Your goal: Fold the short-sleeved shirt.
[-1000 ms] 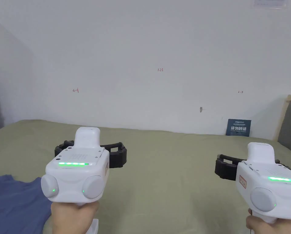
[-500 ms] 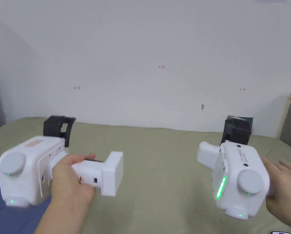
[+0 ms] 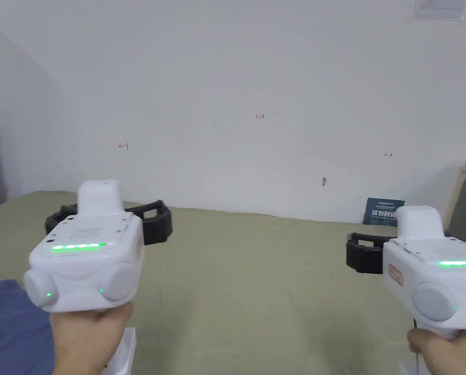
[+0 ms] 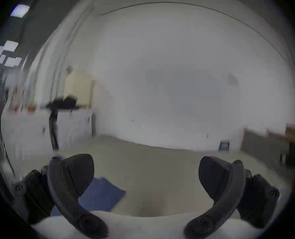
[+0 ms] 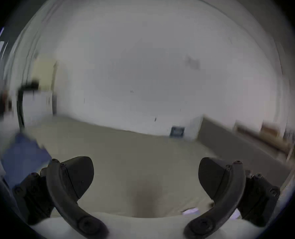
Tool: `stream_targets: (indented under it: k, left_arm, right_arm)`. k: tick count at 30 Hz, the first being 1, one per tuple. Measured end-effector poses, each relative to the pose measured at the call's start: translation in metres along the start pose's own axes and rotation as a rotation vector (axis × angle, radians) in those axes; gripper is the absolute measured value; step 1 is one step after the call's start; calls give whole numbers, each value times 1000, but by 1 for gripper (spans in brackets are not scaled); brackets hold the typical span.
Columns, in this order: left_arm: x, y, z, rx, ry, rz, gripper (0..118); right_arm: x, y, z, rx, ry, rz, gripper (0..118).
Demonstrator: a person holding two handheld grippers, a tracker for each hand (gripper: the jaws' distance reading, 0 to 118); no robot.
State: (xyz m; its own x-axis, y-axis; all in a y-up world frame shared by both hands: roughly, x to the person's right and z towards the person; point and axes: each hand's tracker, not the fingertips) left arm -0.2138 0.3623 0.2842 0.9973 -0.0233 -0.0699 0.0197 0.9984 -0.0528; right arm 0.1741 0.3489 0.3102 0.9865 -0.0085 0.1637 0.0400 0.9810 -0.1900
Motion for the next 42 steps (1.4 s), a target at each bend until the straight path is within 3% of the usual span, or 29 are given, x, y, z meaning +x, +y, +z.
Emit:
stream_targets:
  k: [2, 8, 22, 26, 28, 29, 30, 31, 32, 34, 37, 42]
  left_arm:
    - [10, -5, 5, 12, -13, -57, 118]
    - [-6, -22, -7, -9, -15, 28, 118]
    - [-7, -18, -1, -17, -10, 51, 118]
    - [0, -18, 4, -74, -8, 15, 118]
    - [-1, -19, 6, -123, -41, 55, 118]
    - [-1, -21, 7, -125, -56, 65, 116]
    - [0, -23, 11, -114, -44, 54, 87]
    - [1, -24, 16, -60, -21, 22, 19]
    - [2, -24, 14, -63, -3, 16, 0]
    - [-5, -37, 16, -34, 10, 24, 0]
    - [-18, -36, 22, -75, 7, 20, 0]
    - [-72, -39, 62, -46, 137, 33, 1]
  right_arm:
    - [4, -10, -3, 5, -37, -83, 117]
    - [-8, -20, -1, 23, -54, 28, 117]
    - [-9, -4, 13, 47, -38, 17, 117]
    - [-10, -3, 20, 53, -43, 46, 116]
    - [-12, -2, 25, 52, -25, 47, 102]
    - [-15, -3, 27, 59, -21, 61, 77]
    - [-16, -3, 28, 66, -23, 81, 23]
    - [-21, -5, 27, 56, -46, 122, 0]
    - [-22, -5, 28, 80, -49, 149, 0]
    - [-27, -9, 30, 59, -1, 117, 0]
    - [-46, -12, 34, 43, 32, 136, 0]
    - [-108, -11, 44, 32, 261, 138, 0]
